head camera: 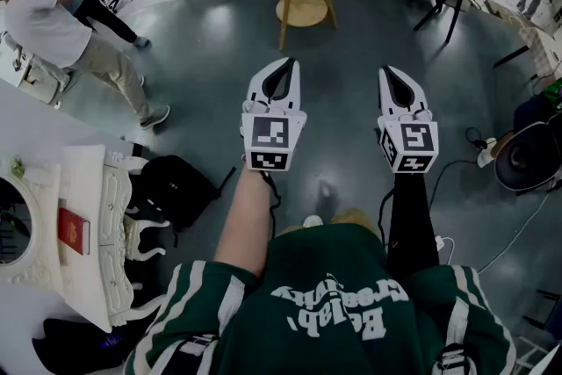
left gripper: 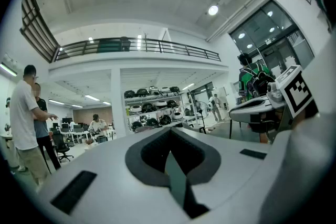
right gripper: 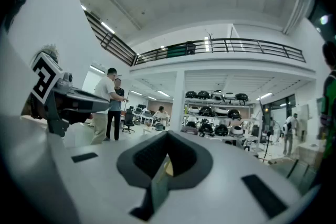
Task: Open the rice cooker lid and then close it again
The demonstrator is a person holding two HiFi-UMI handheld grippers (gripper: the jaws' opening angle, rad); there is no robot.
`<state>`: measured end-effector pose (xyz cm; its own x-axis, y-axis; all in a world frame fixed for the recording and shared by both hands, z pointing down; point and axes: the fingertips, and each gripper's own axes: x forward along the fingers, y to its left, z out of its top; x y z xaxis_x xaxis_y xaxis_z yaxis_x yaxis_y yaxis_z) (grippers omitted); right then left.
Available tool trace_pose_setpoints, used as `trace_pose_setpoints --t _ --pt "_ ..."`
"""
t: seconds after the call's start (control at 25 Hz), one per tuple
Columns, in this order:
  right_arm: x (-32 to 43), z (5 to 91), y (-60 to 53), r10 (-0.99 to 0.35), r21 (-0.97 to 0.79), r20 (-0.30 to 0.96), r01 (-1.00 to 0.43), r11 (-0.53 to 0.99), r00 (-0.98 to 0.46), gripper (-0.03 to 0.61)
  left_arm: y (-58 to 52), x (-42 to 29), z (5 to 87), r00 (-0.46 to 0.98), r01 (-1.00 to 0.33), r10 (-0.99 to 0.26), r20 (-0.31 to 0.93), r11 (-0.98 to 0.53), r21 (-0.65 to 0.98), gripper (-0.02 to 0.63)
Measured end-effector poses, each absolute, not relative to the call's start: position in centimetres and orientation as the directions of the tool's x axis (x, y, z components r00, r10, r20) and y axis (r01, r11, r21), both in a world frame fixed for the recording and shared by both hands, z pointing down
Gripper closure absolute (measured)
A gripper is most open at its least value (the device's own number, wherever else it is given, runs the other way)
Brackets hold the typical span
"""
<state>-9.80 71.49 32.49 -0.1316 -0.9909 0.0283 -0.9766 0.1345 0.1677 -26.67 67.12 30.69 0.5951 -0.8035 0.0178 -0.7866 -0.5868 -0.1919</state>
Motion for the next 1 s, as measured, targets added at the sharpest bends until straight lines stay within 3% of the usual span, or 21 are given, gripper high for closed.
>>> trace_pose_setpoints --t 0.6,1.0 --pt "-9.0 33.7 67.7 -0.994 0.126 0.028 -0.986 0.112 -0.109 0.574 63.5 -27.7 31.6 0.58 -0.804 -0.815 0.012 -0.575 -0.152 0.617" --pt "-5.2 33.7 57.2 -0.992 0.112 -0.002 -0.986 0.123 -0.124 0.573 53.8 -23.9 31.8 0.588 -0.796 -0.809 0.009 -0.581 -0.166 0.618"
